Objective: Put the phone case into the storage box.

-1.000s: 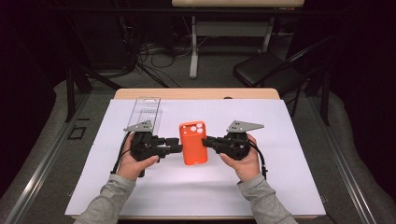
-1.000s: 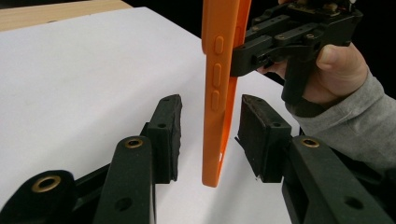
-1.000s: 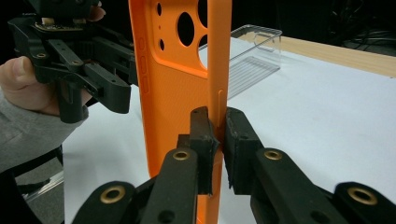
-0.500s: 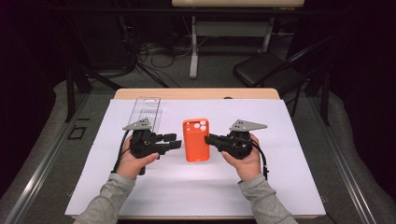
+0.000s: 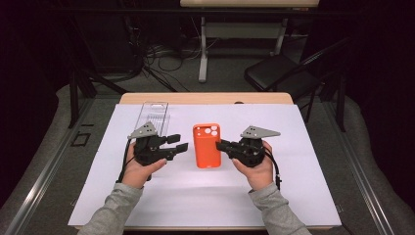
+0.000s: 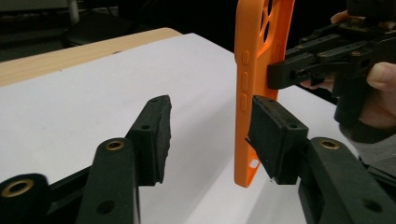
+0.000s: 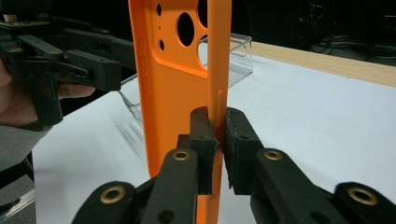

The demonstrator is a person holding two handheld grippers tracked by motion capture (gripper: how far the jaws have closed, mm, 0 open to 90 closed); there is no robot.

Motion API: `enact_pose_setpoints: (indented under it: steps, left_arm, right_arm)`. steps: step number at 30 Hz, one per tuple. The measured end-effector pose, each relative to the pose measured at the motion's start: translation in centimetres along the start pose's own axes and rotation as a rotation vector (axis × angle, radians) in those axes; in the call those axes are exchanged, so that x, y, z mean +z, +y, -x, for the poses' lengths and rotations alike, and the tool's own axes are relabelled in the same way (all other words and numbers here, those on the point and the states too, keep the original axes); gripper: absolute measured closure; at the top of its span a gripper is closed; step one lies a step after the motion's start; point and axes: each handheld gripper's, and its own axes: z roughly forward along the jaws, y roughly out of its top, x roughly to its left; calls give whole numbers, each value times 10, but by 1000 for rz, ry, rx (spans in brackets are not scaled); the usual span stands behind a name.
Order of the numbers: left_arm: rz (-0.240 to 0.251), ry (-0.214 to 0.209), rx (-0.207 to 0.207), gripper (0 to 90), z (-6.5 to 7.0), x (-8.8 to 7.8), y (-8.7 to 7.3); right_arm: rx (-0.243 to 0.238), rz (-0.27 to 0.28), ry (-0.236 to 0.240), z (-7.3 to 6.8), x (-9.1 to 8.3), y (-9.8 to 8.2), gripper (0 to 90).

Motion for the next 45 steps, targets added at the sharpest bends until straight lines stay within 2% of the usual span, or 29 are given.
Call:
enact_pose_setpoints:
  steps: [3, 5, 11, 14, 17, 22, 37, 45]
  left_arm:
    - [13, 52, 38, 432, 0, -1, 1]
    - [11, 81, 47, 416, 0, -2, 1]
    - [-8, 142, 76, 415, 3, -4, 4]
    - [-19, 158, 86, 415, 6, -5, 6]
    - [-33, 163, 81, 368, 7, -5, 8]
    - [-29, 180, 78, 306, 7, -6, 8]
    - [-28, 219, 101, 294, 13, -8, 11]
    - [-27, 222, 114, 295, 15, -7, 12]
  right_arm:
    - [-5, -5, -21, -2, 1, 0, 830]
    - [-9, -8, -33, -3, 1, -1, 830]
    - [-7, -11, -70, -5, 1, 0, 830]
    - [-8, -15, -83, -8, 1, 0, 829]
    - [-6, -15, -94, -10, 1, 0, 830]
    - [8, -25, -110, -13, 3, -1, 829]
    - [19, -51, -145, -28, 10, -4, 829]
    - [23, -75, -167, -34, 14, -6, 829]
